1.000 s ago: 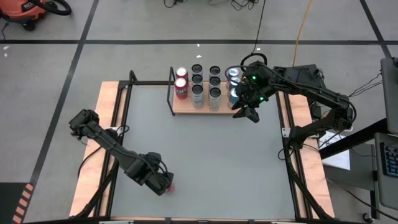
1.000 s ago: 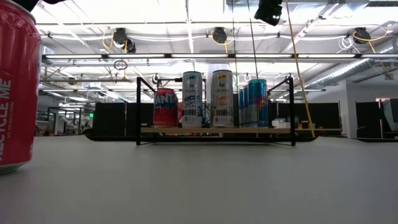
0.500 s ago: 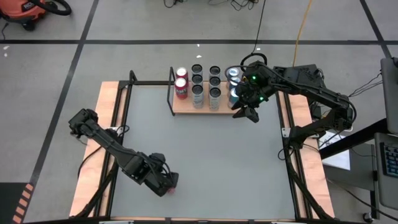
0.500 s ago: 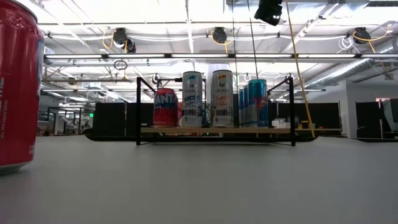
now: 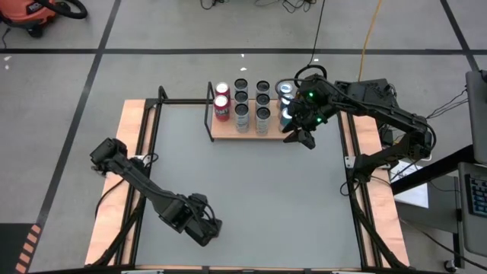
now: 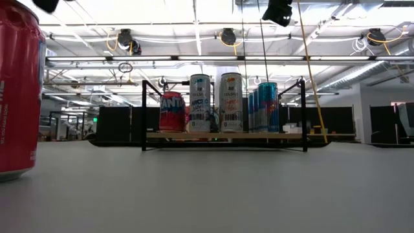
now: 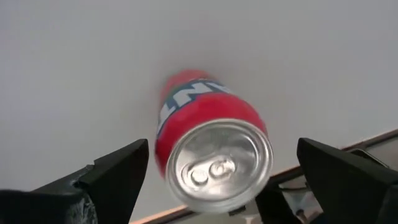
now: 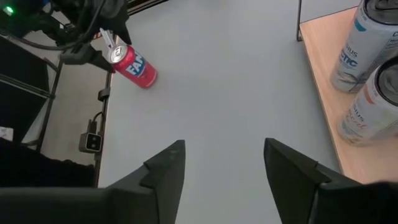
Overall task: Place canned beverage on shelf
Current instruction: Put the red soda can aligned with the other red soda cans on the shelf
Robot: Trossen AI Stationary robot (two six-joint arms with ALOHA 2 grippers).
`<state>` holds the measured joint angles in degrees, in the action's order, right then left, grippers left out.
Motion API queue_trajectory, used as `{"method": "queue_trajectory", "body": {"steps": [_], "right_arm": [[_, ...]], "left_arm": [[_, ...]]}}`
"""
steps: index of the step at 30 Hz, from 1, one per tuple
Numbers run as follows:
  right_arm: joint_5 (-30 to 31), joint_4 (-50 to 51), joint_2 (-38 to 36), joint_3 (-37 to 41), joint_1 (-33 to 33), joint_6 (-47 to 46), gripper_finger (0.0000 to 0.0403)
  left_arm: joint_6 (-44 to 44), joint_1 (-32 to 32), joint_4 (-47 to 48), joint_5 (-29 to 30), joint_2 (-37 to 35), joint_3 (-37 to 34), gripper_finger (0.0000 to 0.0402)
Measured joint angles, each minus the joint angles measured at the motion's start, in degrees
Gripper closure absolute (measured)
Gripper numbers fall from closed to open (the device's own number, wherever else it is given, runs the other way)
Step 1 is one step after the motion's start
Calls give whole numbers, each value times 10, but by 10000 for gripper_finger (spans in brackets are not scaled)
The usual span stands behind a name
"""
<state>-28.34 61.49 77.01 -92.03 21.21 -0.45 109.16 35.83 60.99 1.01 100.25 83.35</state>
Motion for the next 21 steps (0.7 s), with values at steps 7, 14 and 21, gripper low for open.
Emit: {"method": "queue_trajectory", "body": {"steps": [7,14,21], "right_arm": [[0,0,9,0,0,0,216],[-1,0,27,0,-3,-8,216],[-2,0,29,0,-10,-4,216]], "left_arm": [[0,-1,-12,-3,12,0,7],[0,-1,-39,-10,32,0,38],[0,-1,-57,-14,41,0,60]]}}
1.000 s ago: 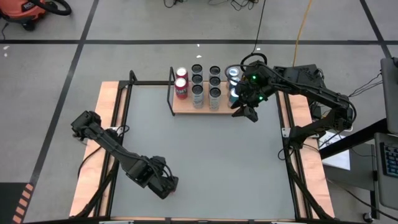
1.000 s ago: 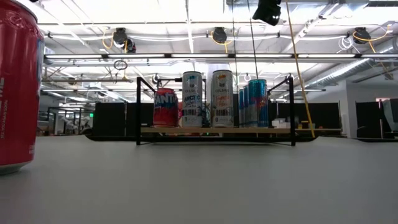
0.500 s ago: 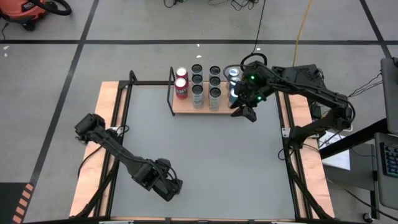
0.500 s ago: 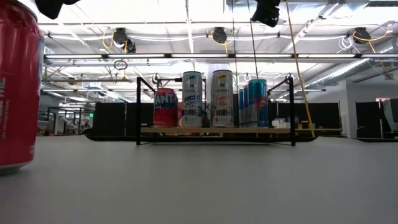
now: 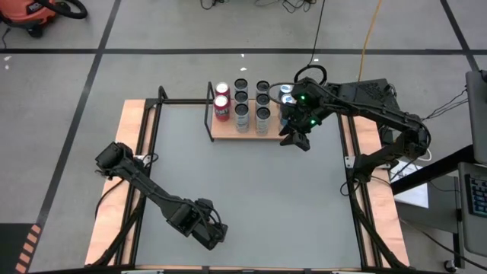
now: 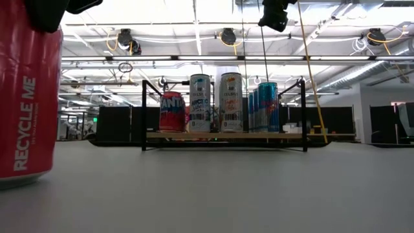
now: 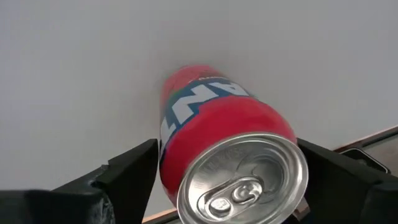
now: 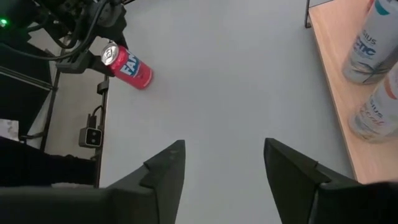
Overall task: Place canned beverage on shelf
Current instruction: Put the red soda can aligned with the other red soda cans on the shelf
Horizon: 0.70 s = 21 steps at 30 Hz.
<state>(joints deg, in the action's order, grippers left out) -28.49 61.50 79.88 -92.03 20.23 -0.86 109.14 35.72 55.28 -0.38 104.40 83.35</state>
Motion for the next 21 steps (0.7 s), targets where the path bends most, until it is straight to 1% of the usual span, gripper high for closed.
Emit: {"method": "queue_trajectory", "body": {"steps": [9,12,17,21], "right_arm": [[1,0,0,0,-1,-3,216],[1,0,0,0,-1,-9,216],[1,0,0,0,-1,-10,216],[1,0,0,0,-1,-10,216]], "left_arm": [[-4,2,-9,0,-4,-17,98],[-18,2,-9,-18,-5,-27,111],[-30,2,-3,-13,-12,-28,115],[-36,-10,12,-8,-24,-32,117]]}}
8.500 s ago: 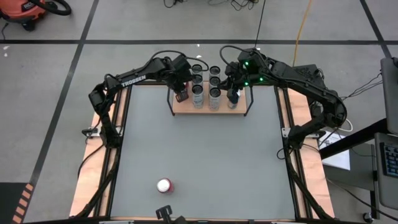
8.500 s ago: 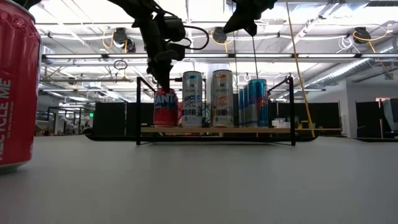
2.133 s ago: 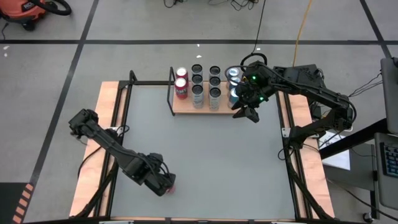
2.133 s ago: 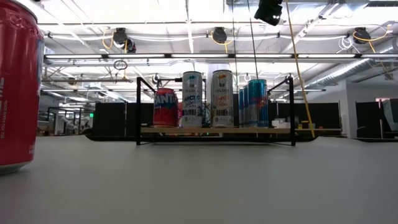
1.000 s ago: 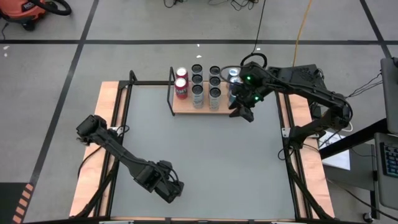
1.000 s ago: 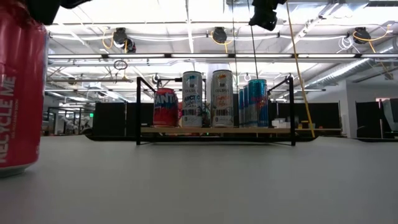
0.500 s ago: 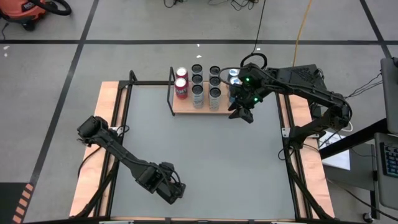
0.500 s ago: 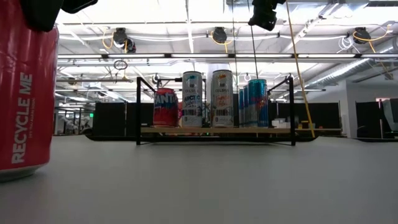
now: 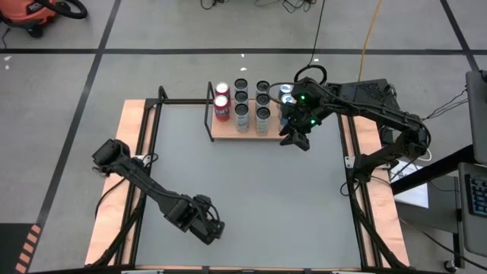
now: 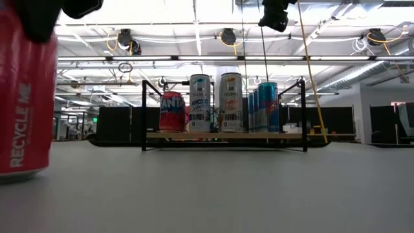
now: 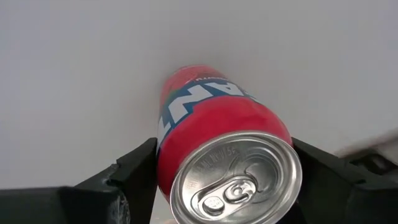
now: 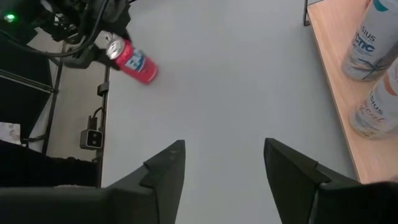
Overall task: Place canned beverage on shelf
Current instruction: Put the red soda can aligned with the other red soda cans on the shelf
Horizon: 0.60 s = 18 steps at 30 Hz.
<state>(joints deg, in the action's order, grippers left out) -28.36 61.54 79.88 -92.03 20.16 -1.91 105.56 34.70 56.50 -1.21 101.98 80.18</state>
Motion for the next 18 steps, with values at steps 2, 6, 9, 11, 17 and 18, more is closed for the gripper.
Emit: {"method": "queue_trajectory", "body": {"steps": [2,6,9,11,17,18], "right_arm": [[-1,0,0,0,0,0,217],[-1,0,0,0,0,0,218],[-1,0,0,0,0,0,218],[-1,0,0,0,0,0,218],[-2,-4,0,0,0,0,218],[-2,-8,0,0,0,0,218]], "left_arm": [[-1,-6,13,12,-8,-2,117],[-17,-20,21,21,-35,-2,118],[-38,-30,33,41,-66,-2,118],[-47,-39,34,58,-85,-2,118],[-91,-72,33,93,-139,-1,118],[-102,-77,32,97,-147,-1,119]]}}
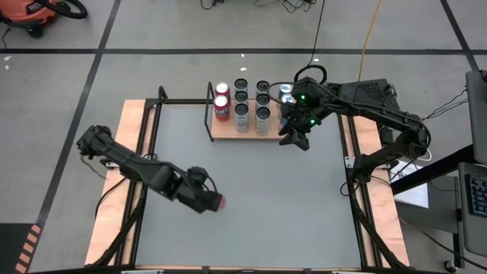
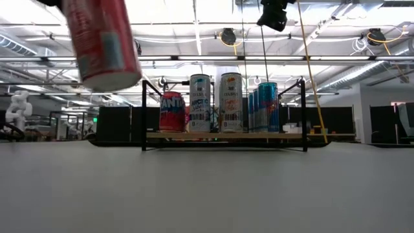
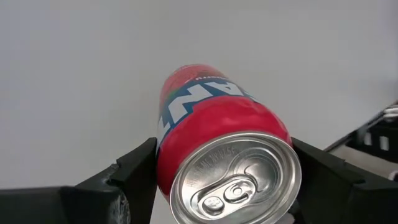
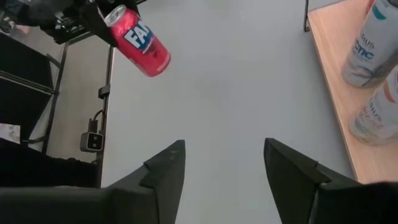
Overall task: Place canned beverage on shelf
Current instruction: Put the red soda can aligned with the other red soda cans on the shelf
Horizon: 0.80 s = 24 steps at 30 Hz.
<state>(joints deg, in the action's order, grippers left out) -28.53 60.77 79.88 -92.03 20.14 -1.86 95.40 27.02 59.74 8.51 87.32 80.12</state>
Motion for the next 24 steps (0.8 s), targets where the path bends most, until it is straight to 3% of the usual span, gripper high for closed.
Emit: {"method": "queue_trajectory", "body": {"steps": [8,18,24], "right_arm": [[-11,-26,0,0,-4,11,218],[-150,-152,-1,82,-37,-69,214],[-152,-251,0,123,-68,-113,158]], "left_arm": [[-81,-42,-24,21,-55,0,119],[-196,-87,-114,44,-105,1,119],[-269,-116,-168,38,-114,1,119]]}}
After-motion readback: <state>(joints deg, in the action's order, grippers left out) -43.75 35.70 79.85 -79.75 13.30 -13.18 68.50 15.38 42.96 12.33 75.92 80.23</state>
